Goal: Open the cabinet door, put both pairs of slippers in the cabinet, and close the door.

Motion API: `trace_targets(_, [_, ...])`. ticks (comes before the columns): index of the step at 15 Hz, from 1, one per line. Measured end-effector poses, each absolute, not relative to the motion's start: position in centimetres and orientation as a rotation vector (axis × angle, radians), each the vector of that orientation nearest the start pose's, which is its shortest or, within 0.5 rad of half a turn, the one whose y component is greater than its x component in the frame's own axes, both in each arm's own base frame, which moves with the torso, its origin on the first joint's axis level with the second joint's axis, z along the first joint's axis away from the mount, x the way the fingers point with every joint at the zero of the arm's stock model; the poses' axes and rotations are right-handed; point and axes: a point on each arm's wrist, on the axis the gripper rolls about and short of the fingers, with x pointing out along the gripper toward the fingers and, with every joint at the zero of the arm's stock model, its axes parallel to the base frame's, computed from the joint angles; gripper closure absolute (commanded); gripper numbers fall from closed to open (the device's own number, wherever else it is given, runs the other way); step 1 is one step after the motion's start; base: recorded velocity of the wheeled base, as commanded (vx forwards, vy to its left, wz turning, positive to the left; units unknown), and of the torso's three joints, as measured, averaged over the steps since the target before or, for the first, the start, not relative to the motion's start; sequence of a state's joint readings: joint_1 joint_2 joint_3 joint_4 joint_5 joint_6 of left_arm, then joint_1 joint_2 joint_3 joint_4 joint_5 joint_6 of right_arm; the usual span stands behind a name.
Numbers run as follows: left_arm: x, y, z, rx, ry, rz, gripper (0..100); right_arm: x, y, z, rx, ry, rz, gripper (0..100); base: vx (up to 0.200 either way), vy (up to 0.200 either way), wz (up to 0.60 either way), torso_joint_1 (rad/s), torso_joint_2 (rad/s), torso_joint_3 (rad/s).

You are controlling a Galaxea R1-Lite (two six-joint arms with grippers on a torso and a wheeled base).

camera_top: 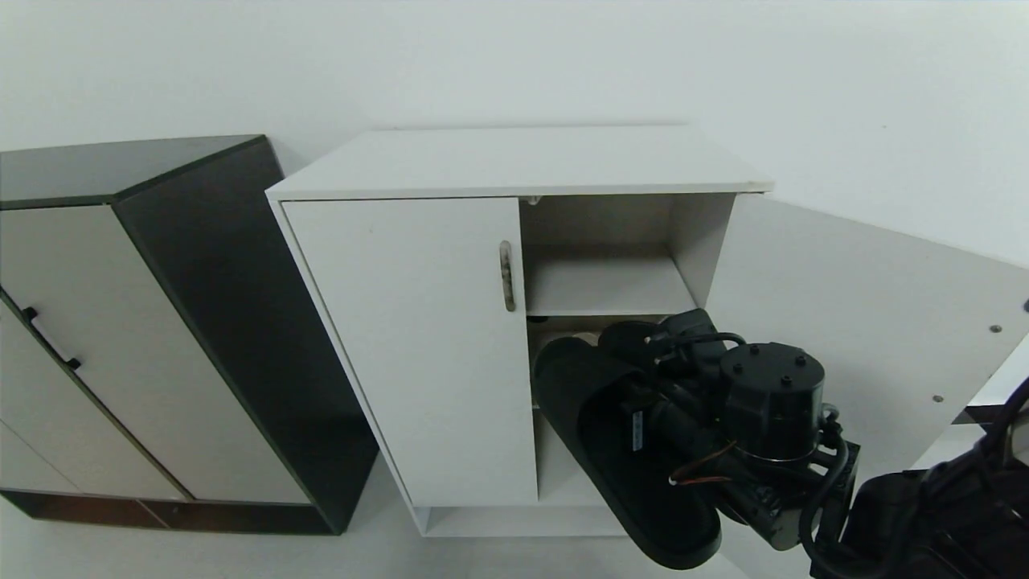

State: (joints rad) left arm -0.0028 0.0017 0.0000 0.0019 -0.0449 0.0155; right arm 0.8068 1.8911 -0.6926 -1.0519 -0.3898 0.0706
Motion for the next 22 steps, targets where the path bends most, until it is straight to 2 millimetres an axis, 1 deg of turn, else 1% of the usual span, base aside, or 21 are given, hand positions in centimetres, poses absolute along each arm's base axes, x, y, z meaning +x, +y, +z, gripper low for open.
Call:
trace_targets(5, [-2.3,-0.1,7.5,0.015,0.003,-0.048,100,23.3,23.1,13.4,-0.016,0.14,0.412,100,0.0,0.0,0.0,-0.099,0.45,0.358])
trace_targets(9, [-2.3,-0.1,7.5,0.015,0.004,-0.048,100,23.3,23.1,13.2,-0.02,0.146,0.413,100,0.0,0.0,0.0,-0.03,0.41,0.371])
trace_targets(15, [-2.3,-0.1,7.5,0.015,0.003,-0.047,100,23.3,23.2,12.7,-0.026,0.105,0.416,100,0.0,0.0,0.0,-0.002,0.05,0.05])
trace_targets(17, [-2.3,-0.1,7.5,0.015,0.003,-0.047,100,23.1,23.0,12.2,-0.092,0.103,0.419,100,0.0,0.0,0.0,0.0,0.0,0.0])
trace_targets(19, [-2.3,-0.1,7.5,0.015,0.003,-0.048,100,23.0,22.9,12.2,-0.106,0.068,0.418,100,0.0,0.0,0.0,0.0,0.0,0.0])
trace_targets(20, [-2.3,-0.1,7.5,0.015,0.003,-0.048,100,23.2,23.1,12.3,-0.108,0.064,0.405,100,0.0,0.0,0.0,0.0,0.0,0.0])
trace_targets(22, [-2.3,-0.1,7.5,0.015,0.003,-0.048,100,23.9,24.0,12.7,-0.141,0.127,0.318,100,0.0,0.0,0.0,0.0,0.0,0.0])
